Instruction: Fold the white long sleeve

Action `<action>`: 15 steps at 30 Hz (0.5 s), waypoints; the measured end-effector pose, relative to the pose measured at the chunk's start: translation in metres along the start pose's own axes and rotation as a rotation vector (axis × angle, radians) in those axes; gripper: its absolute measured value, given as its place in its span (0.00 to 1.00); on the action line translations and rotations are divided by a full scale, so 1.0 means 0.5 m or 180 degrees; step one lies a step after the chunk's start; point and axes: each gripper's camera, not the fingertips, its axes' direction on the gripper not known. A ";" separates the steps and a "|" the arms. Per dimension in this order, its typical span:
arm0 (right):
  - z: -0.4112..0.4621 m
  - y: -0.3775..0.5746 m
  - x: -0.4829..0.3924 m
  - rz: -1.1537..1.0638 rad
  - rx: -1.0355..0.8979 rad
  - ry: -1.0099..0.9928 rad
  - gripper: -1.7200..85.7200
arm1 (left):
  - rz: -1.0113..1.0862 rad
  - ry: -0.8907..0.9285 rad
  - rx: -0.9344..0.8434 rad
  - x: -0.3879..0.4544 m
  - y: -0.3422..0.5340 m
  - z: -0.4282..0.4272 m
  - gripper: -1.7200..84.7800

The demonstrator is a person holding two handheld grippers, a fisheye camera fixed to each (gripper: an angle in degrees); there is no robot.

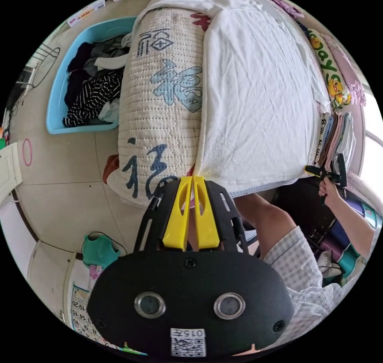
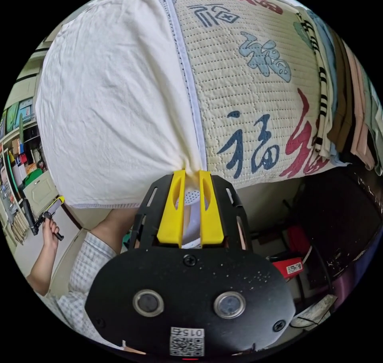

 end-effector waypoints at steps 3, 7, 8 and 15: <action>0.033 -0.007 0.010 0.0056 0.0157 0.0008 0.09 | -0.0301 0.0018 0.0140 0.019 0.009 0.023 0.01; 0.079 -0.045 0.047 -0.0110 0.0141 -0.0125 0.09 | -0.0620 0.0222 0.0108 0.027 0.008 0.048 0.01; 0.091 -0.061 0.062 -0.0186 0.0089 -0.0197 0.09 | -0.0684 0.0265 -0.0048 0.030 -0.002 0.049 0.01; 0.143 -0.178 0.210 -0.0515 -0.0503 -0.1109 0.10 | -0.1247 -0.0656 0.0573 0.206 0.016 -0.043 0.01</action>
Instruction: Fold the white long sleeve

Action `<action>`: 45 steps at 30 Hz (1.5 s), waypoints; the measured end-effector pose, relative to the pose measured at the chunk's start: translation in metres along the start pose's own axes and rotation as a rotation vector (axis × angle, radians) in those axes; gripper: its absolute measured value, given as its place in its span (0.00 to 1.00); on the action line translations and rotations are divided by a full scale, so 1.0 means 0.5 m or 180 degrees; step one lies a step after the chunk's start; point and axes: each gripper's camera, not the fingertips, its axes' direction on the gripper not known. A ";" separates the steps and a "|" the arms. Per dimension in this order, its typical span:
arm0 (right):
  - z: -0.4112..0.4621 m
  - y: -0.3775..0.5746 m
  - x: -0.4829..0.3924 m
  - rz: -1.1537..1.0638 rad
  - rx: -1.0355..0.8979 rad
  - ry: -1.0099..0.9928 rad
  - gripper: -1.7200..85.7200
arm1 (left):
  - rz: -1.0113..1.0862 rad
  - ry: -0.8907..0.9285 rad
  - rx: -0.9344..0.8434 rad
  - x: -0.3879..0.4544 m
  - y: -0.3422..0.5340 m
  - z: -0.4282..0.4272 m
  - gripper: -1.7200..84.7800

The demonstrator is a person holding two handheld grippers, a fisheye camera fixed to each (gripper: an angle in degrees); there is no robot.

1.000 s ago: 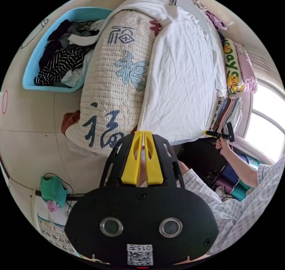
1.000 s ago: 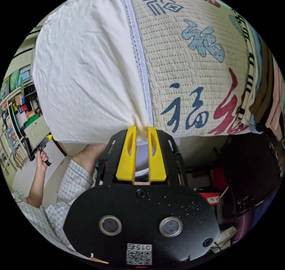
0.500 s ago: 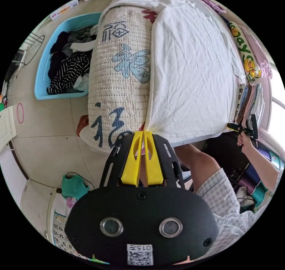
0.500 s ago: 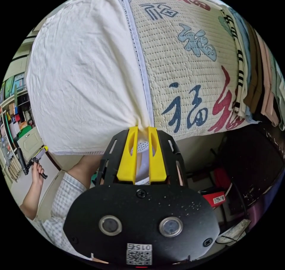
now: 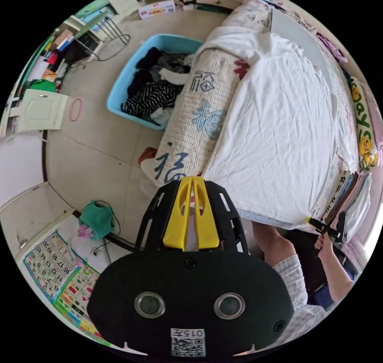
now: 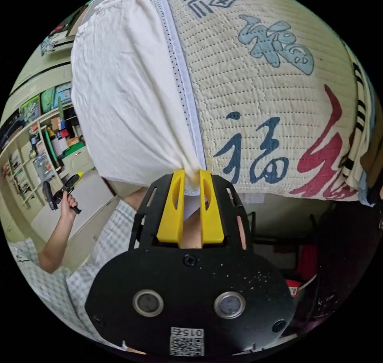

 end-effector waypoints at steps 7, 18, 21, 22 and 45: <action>-0.372 -0.105 0.123 -0.0819 0.0634 -0.0452 0.13 | 0.0864 0.0466 0.0555 0.475 -0.021 -0.031 0.01; -1.070 -0.499 0.450 -0.0479 0.1415 0.0968 0.13 | 0.2361 0.1607 0.0556 1.341 -0.115 0.077 0.04; -1.051 -0.659 0.565 -0.0263 0.0777 0.0554 0.14 | 0.2482 0.1305 0.0413 1.445 -0.135 0.138 0.06; -1.028 -0.710 0.603 -0.0172 0.0571 0.0380 0.14 | 0.2490 0.1246 0.0388 1.459 -0.139 0.151 0.06; -0.971 -0.887 0.623 -0.0300 -0.0055 0.1132 0.10 | 0.2572 0.1286 0.0074 1.518 -0.199 0.284 0.04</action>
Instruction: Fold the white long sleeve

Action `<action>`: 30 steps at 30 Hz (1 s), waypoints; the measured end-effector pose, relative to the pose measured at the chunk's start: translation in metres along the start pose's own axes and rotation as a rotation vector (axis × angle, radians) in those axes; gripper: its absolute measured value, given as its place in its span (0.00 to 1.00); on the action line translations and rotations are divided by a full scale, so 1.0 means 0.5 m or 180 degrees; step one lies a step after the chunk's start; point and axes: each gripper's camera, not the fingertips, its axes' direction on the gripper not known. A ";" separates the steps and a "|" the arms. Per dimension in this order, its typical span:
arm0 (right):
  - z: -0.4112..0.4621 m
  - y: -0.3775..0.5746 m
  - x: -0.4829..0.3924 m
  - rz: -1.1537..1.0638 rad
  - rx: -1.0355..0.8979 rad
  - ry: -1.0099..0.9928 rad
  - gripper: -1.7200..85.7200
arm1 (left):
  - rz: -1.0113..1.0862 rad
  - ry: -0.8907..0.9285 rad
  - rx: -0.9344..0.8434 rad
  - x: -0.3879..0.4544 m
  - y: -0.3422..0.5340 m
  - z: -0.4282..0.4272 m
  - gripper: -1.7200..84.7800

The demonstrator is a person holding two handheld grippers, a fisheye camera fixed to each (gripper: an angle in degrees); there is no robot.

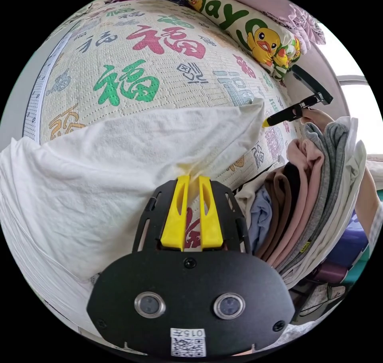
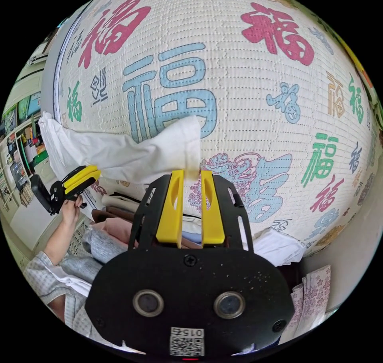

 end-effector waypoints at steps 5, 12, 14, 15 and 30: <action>-0.013 0.010 0.006 -0.0047 -0.0038 0.0109 0.07 | -0.0126 0.0146 0.0050 -0.036 0.002 -0.013 0.04; -0.159 0.111 0.008 -0.0089 0.0826 -0.0127 0.02 | -0.0404 0.0822 -0.0164 -0.130 -0.020 -0.062 0.06; -0.246 0.179 -0.039 -0.0295 0.1309 -0.0103 0.02 | -0.0600 0.1161 -0.0104 -0.165 -0.012 -0.092 0.06; -0.266 0.198 -0.059 -0.0373 0.1410 -0.0060 0.01 | -0.0668 0.1389 -0.0026 -0.185 -0.005 -0.117 0.07; -0.091 0.549 -0.737 -0.2168 0.1542 0.0327 0.01 | -0.1421 0.2827 0.0881 -0.439 0.272 -0.404 0.21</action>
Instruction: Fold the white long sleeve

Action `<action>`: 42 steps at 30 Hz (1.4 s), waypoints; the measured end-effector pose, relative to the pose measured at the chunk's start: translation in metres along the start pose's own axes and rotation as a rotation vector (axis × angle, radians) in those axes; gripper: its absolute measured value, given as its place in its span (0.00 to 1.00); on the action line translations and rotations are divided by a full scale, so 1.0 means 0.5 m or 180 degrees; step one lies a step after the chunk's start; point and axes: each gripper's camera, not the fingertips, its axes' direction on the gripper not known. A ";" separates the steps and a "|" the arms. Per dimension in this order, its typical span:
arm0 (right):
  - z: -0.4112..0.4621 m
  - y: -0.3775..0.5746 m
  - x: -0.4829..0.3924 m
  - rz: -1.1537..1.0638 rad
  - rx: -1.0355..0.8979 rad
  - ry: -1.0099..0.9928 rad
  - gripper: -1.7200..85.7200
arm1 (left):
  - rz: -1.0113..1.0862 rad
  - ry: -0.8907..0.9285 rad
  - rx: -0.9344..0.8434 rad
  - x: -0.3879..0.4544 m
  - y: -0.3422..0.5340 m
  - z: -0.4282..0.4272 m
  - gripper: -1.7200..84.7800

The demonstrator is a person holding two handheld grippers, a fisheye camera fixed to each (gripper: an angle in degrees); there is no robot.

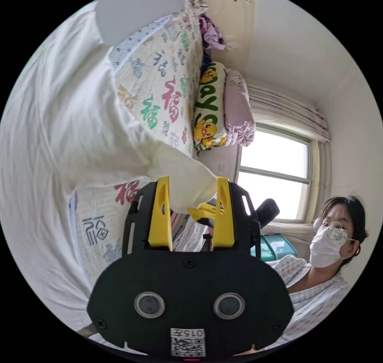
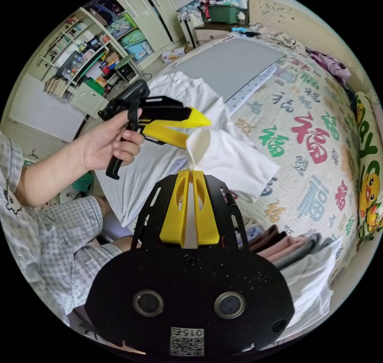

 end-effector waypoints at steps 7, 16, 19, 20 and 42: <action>0.102 0.016 -0.193 -0.0013 -0.0446 0.0471 0.01 | -0.0411 -0.0272 -0.0150 -0.097 0.062 -0.078 0.16; -0.017 0.041 -0.307 -0.0078 0.0224 -0.0289 0.01 | 0.0119 -0.0296 0.0063 0.009 0.124 -0.274 0.03; -0.030 0.036 -0.338 0.0062 0.0393 -0.0784 0.01 | 0.0250 -0.0477 0.0251 0.055 0.183 -0.436 0.02; -0.018 0.034 -0.345 0.0168 0.0399 -0.0999 0.01 | 0.0194 -0.0614 0.0335 0.058 0.213 -0.506 0.02; 0.233 0.100 -0.481 0.2528 0.0505 -0.1600 0.05 | -0.1028 -0.1288 0.0712 -0.156 0.512 -0.997 0.04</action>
